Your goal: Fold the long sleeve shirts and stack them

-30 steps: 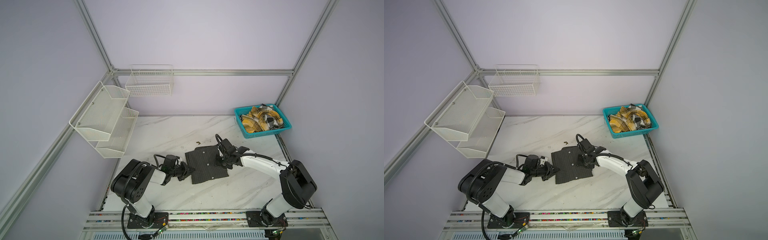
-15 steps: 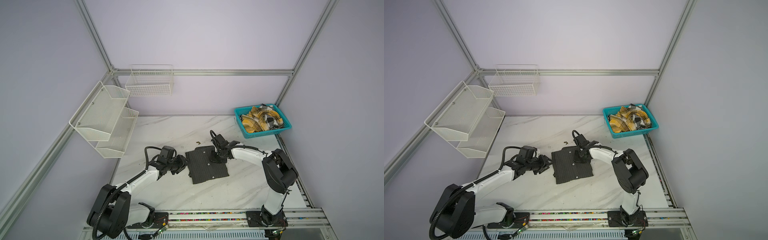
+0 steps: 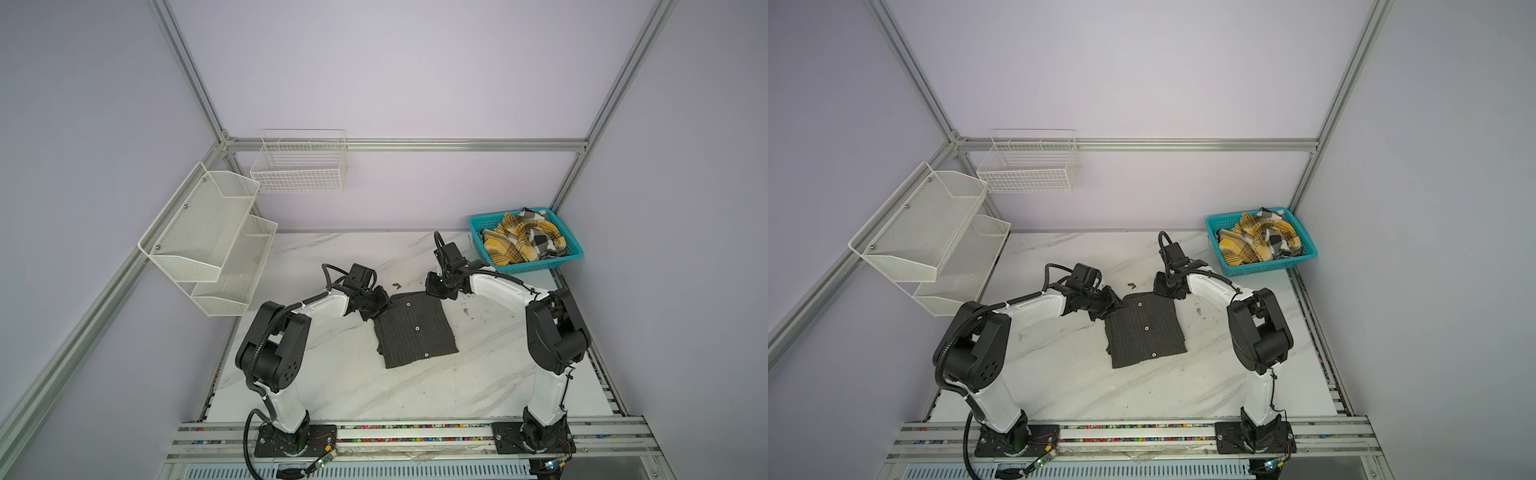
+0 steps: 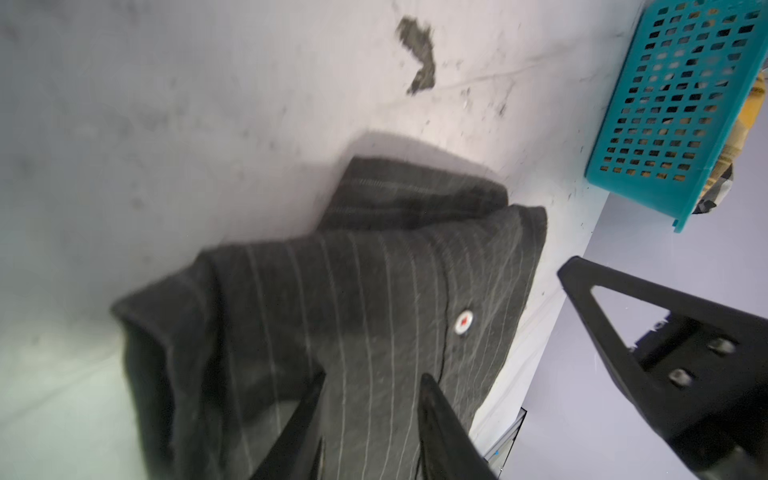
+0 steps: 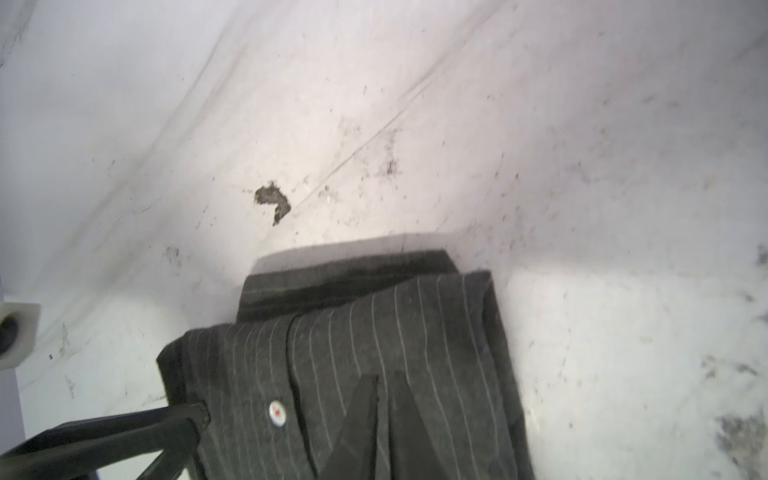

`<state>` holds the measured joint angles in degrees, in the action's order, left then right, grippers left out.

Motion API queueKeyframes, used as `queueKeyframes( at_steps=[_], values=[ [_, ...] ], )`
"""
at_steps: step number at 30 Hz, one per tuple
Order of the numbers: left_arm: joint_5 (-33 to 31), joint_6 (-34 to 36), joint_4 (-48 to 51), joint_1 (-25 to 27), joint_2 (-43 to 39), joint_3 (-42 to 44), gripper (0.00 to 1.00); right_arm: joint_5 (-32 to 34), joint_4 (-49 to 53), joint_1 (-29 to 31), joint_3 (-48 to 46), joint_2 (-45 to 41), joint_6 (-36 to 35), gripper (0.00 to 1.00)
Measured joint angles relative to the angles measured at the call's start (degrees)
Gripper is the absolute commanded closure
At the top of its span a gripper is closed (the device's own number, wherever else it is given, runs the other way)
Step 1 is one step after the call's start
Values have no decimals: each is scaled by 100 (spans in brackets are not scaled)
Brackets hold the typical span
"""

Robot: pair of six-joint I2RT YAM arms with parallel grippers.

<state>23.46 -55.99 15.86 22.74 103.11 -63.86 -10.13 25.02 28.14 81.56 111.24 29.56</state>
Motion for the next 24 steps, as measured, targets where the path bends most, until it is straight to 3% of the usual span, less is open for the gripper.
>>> queueKeyframes(
  at_steps=[5, 15, 20, 24],
  values=[
    [-33, 197, 66, -238, 527, -319, 70, -26, -92, -149, 87, 669, -129, 94],
    [57, 271, 9, -297, 660, -221, 71, -131, -382, -173, -929, -74, -74, 93],
    [50, 315, 199, -284, 125, 79, 53, -120, -76, -155, -933, -358, -85, 83],
    [22, 341, 514, -280, -743, 98, 47, 2, 313, -133, -623, -754, -212, 76]
  ],
)
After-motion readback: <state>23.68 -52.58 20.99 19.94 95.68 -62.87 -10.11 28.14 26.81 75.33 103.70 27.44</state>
